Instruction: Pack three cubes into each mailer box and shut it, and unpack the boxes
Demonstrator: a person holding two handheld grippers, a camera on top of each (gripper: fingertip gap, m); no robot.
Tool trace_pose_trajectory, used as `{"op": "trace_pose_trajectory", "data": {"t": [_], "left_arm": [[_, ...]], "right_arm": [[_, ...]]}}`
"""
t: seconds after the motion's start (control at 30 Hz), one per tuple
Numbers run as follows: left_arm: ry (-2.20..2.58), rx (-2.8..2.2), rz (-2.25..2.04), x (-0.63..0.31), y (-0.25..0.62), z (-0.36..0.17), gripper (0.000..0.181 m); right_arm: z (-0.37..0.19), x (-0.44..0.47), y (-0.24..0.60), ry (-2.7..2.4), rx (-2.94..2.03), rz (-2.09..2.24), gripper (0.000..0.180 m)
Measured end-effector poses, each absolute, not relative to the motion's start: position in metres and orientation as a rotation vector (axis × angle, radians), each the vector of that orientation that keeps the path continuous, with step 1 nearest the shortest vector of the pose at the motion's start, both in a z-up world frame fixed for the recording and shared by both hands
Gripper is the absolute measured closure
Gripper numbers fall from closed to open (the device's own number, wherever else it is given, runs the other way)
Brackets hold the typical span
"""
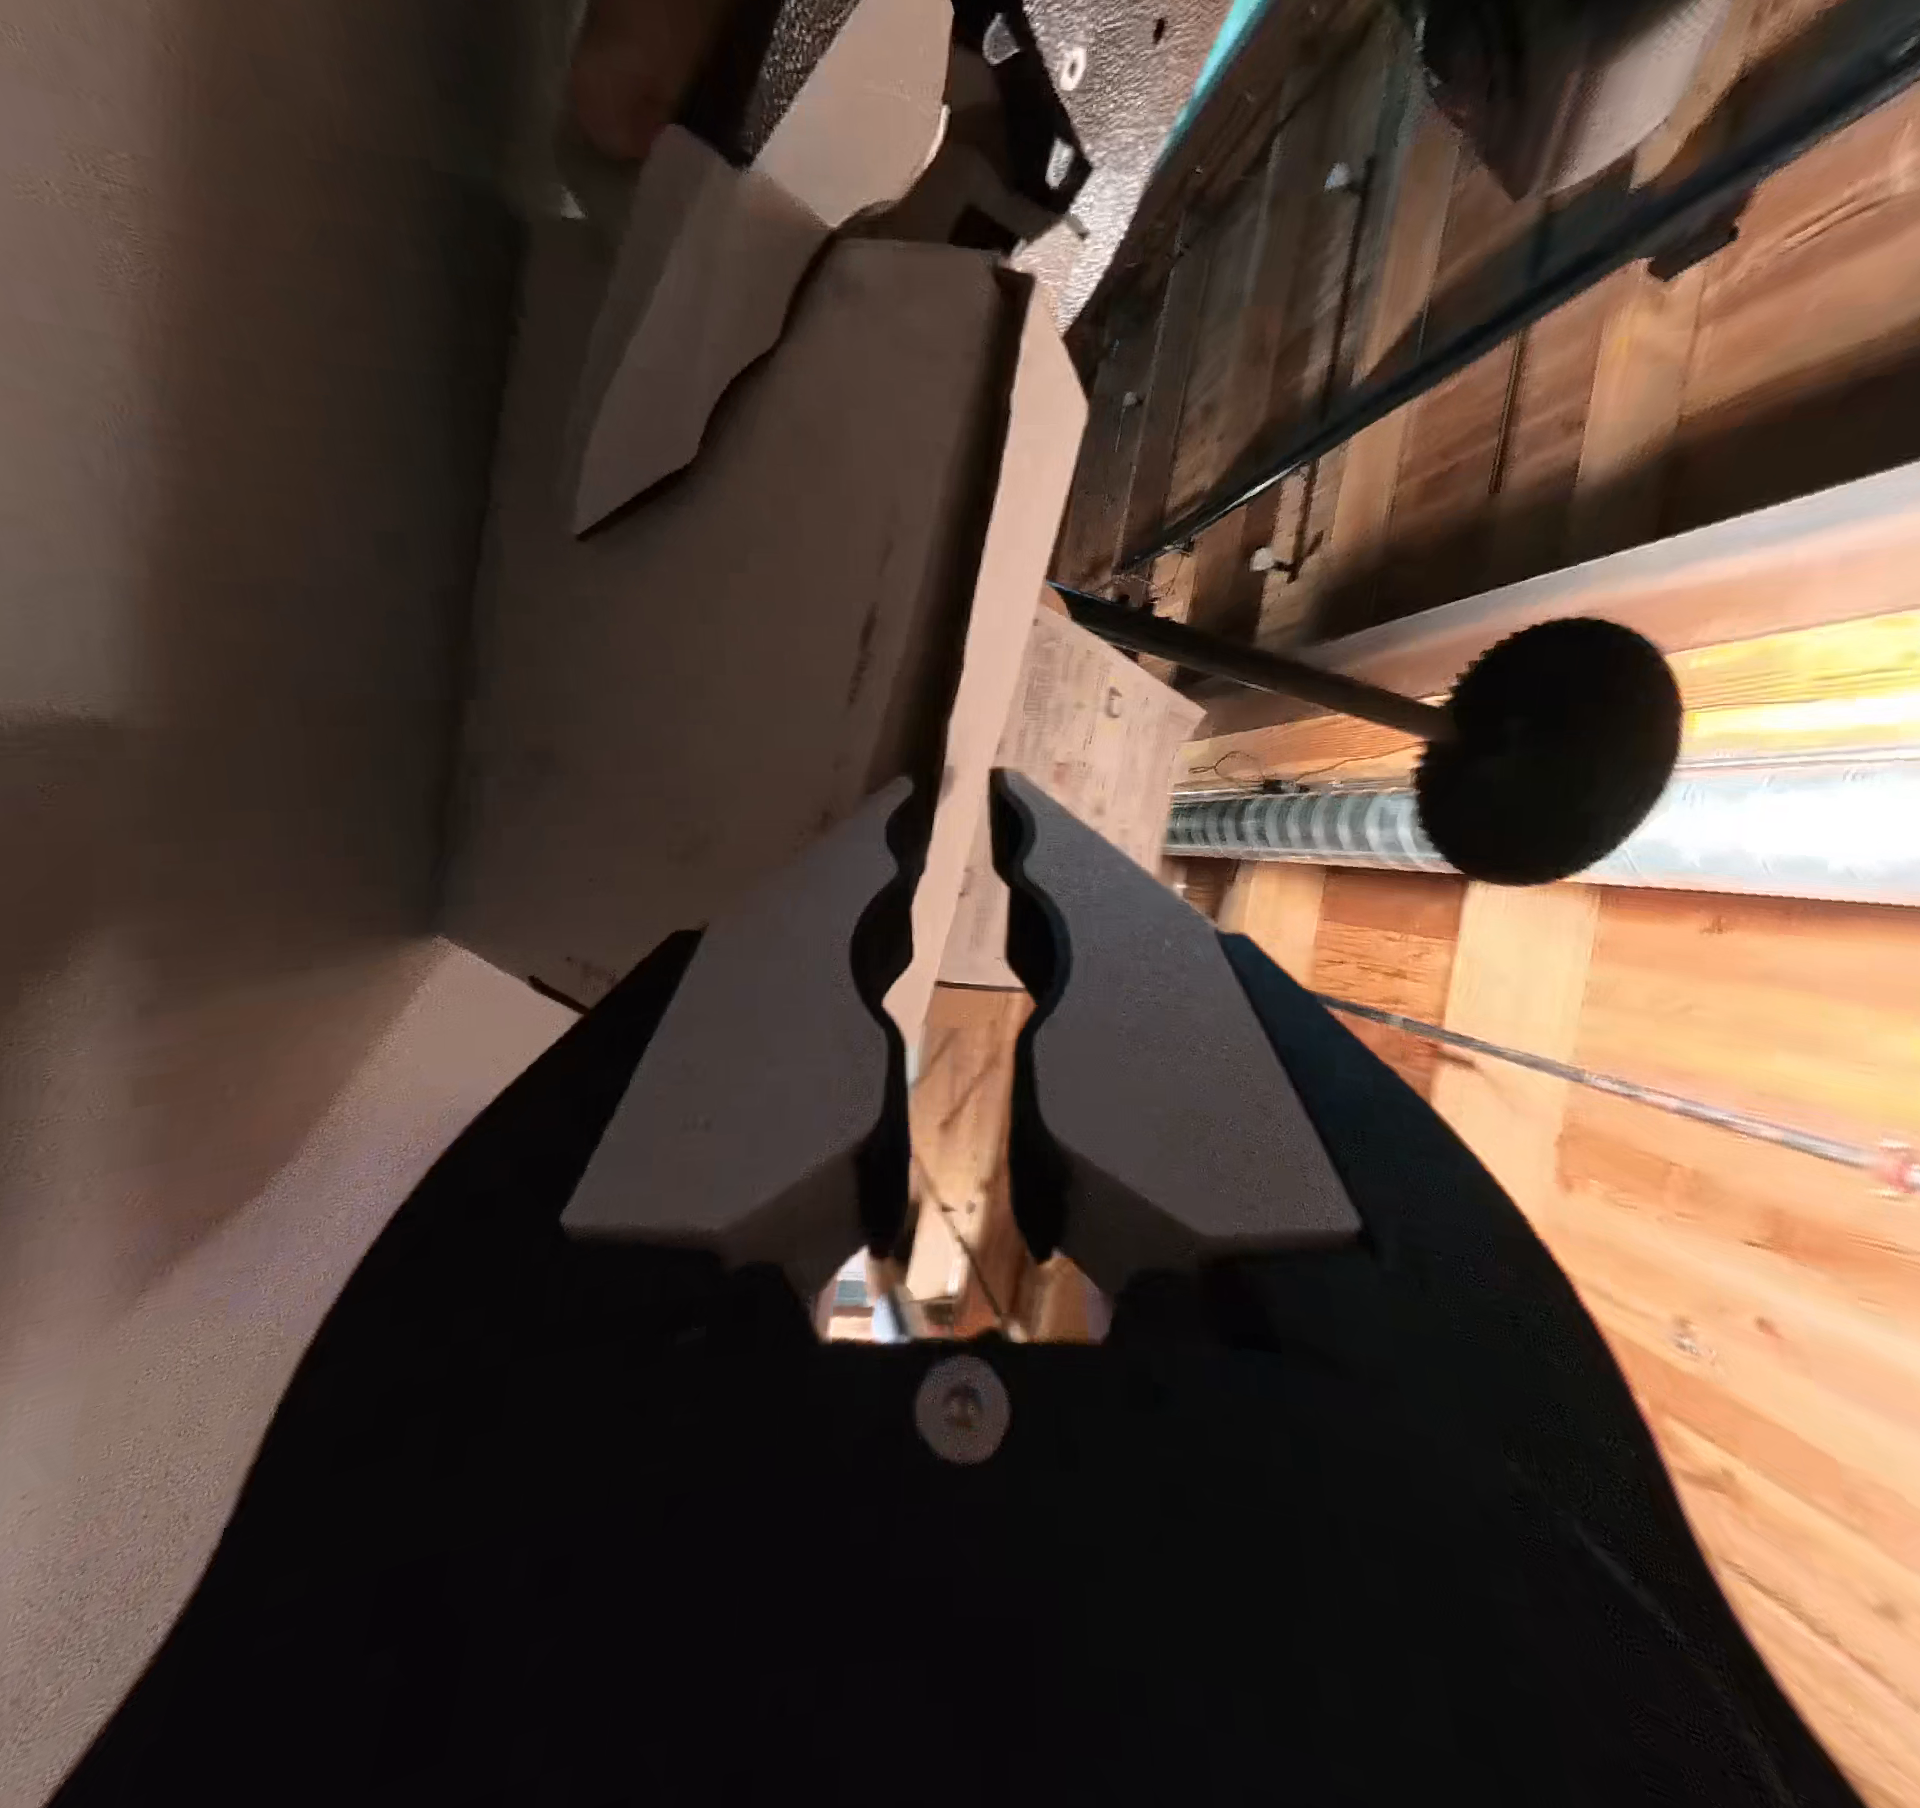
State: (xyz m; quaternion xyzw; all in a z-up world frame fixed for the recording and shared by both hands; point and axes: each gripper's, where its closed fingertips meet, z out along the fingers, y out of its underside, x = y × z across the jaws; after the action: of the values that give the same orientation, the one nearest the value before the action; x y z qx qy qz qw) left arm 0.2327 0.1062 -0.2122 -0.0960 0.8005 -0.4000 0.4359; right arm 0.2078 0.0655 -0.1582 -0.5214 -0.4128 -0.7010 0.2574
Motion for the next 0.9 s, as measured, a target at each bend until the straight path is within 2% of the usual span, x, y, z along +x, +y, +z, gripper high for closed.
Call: {"op": "trace_pose_trajectory", "data": {"t": [0.13, 0.3, 0.43, 0.63, 0.83, 0.9], "left_arm": [[1.99, -0.254, -0.993, 0.234, 0.108, -0.212, 0.112], [1.981, -0.265, -0.981, 0.235, 0.108, -0.212, 0.112], [1.994, -0.284, -0.993, 0.237, 0.109, -0.212, 0.112], [1.944, -0.149, -0.958, 0.231, 0.104, -0.212, 0.112], [1.893, -0.038, -0.878, 0.228, 0.102, -0.213, 0.11], [1.886, -0.067, -0.849, 0.229, 0.105, -0.214, 0.104]], "right_arm": [[-0.158, 0.21, 0.068, -1.131, -1.451, -1.809, 0.177], [-0.124, 0.214, 0.066, -0.674, -1.586, -1.466, 0.175], [-0.138, 0.216, 0.067, -0.954, -1.666, -1.612, 0.18], [-0.143, 0.2, 0.059, -1.076, -1.669, -1.589, 0.18], [-0.136, 0.189, 0.054, -0.78, -1.927, -1.2, 0.18], [-0.137, 0.196, 0.052, -0.746, -1.984, -1.209, 0.179]]}}
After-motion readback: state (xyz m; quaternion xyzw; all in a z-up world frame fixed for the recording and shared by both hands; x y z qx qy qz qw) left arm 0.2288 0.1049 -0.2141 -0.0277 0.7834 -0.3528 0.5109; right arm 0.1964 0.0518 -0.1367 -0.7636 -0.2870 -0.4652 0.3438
